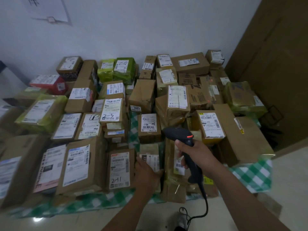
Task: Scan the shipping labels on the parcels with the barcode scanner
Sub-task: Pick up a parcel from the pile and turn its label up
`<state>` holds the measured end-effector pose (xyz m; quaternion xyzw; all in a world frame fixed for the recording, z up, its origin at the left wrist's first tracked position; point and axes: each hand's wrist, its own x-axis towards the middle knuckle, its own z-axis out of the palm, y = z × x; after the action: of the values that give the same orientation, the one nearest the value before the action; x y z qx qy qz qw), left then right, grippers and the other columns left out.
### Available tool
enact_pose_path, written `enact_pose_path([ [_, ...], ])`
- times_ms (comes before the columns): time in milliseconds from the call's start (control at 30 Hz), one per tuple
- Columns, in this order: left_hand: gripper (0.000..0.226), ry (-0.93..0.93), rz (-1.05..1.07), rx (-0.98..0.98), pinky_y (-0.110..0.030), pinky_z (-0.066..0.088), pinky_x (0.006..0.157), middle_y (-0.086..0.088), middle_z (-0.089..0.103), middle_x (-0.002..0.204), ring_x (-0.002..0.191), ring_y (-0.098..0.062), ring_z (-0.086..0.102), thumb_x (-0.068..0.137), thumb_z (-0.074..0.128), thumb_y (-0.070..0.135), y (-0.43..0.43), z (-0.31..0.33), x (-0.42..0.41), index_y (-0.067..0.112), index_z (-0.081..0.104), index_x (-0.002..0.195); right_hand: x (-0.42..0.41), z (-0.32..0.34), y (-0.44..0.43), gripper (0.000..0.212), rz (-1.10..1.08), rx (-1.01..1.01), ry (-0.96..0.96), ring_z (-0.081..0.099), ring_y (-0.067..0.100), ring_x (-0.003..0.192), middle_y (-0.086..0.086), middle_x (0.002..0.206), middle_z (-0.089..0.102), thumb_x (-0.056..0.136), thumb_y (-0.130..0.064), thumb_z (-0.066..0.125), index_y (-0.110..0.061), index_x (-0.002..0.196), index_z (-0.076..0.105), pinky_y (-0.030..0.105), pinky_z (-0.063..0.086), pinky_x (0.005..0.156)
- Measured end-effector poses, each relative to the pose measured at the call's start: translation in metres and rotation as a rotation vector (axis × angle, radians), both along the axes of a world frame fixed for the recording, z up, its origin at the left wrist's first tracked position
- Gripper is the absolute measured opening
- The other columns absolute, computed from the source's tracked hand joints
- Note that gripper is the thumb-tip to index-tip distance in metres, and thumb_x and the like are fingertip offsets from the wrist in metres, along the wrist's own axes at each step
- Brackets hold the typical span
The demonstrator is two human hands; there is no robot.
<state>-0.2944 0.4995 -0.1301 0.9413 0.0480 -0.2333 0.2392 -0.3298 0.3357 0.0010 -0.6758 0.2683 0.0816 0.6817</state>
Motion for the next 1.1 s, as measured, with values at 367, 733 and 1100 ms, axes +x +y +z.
enact_pose_path([
  [367, 0.087, -0.137, 0.218, -0.334, -0.038, 0.051, 0.085, 0.000, 0.053, 0.115, 0.107, -0.023, 0.057, 0.067, 0.085, 0.037, 0.017, 0.017, 0.001, 0.017, 0.035, 0.135, -0.016, -0.001, 0.013, 0.025, -0.029, -0.002, -0.009, 0.058, 0.022, 0.054, 0.014, 0.077, 0.066, 0.091, -0.031, 0.065, -0.006, 0.090, 0.066, 0.034, 0.050, 0.054],
  [733, 0.070, -0.029, 0.271, -0.785, -0.023, 0.047, 0.063, 0.004, 0.053, 0.125, 0.094, -0.011, 0.058, 0.086, 0.073, 0.030, 0.082, 0.110, 0.026, 0.026, 0.036, 0.145, 0.002, 0.002, 0.062, 0.016, -0.006, -0.139, -0.109, 0.068, 0.021, 0.083, 0.001, 0.088, 0.072, 0.084, -0.043, 0.069, -0.029, 0.088, 0.065, 0.030, 0.051, 0.073],
  [1100, 0.132, 0.122, -0.041, -0.727, -0.041, 0.047, 0.105, 0.018, 0.039, 0.148, 0.130, -0.012, 0.048, 0.045, 0.088, 0.054, 0.116, 0.143, 0.019, 0.057, 0.007, 0.150, 0.010, 0.015, 0.092, 0.056, -0.216, 0.084, -0.135, 0.068, 0.020, 0.092, 0.003, 0.098, 0.072, 0.073, -0.053, 0.070, -0.011, 0.109, 0.068, 0.030, 0.051, 0.072],
])
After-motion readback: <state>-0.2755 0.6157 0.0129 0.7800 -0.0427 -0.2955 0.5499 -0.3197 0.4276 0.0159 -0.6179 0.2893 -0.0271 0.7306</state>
